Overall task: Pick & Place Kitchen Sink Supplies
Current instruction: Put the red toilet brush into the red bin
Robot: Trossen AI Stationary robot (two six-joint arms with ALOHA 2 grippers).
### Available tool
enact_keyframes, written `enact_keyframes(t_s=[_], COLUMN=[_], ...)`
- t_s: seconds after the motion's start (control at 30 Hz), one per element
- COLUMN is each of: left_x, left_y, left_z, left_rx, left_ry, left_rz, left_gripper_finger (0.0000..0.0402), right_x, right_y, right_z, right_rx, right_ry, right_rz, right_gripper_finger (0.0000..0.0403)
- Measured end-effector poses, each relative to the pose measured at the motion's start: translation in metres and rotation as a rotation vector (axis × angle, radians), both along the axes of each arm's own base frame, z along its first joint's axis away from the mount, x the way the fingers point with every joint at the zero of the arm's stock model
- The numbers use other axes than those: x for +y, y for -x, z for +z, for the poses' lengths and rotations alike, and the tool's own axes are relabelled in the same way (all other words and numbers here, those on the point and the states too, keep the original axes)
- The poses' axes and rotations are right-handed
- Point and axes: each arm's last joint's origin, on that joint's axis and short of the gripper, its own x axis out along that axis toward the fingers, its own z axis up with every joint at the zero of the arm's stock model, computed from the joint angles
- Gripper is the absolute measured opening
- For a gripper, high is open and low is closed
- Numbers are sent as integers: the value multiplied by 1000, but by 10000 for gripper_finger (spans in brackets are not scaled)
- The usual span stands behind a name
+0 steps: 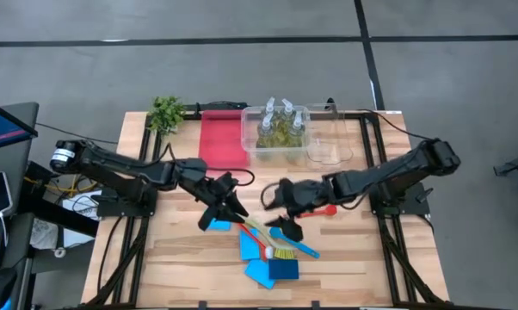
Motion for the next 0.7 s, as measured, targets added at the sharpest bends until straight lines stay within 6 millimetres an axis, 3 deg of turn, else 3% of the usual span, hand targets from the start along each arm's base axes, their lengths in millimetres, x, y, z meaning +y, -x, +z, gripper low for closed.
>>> enact_keyframes(t_s=[0.27, 0.47, 0.7], left_x=[-26, -41, -60], left_y=[4, 11, 20], left_z=[2, 5, 8], left_rx=[-10, -38, -62], left_ry=[13, 45, 90], left_rz=[224, 523, 585], left_gripper_finger=[129, 129, 129], right_x=[20, 14, 8], right_y=[29, 48, 62], right_z=[-28, -43, -65], right_rx=[355, 563, 664], right_ry=[83, 273, 449], right_rz=[59, -29, -2], right_gripper_finger=[245, 245, 245])
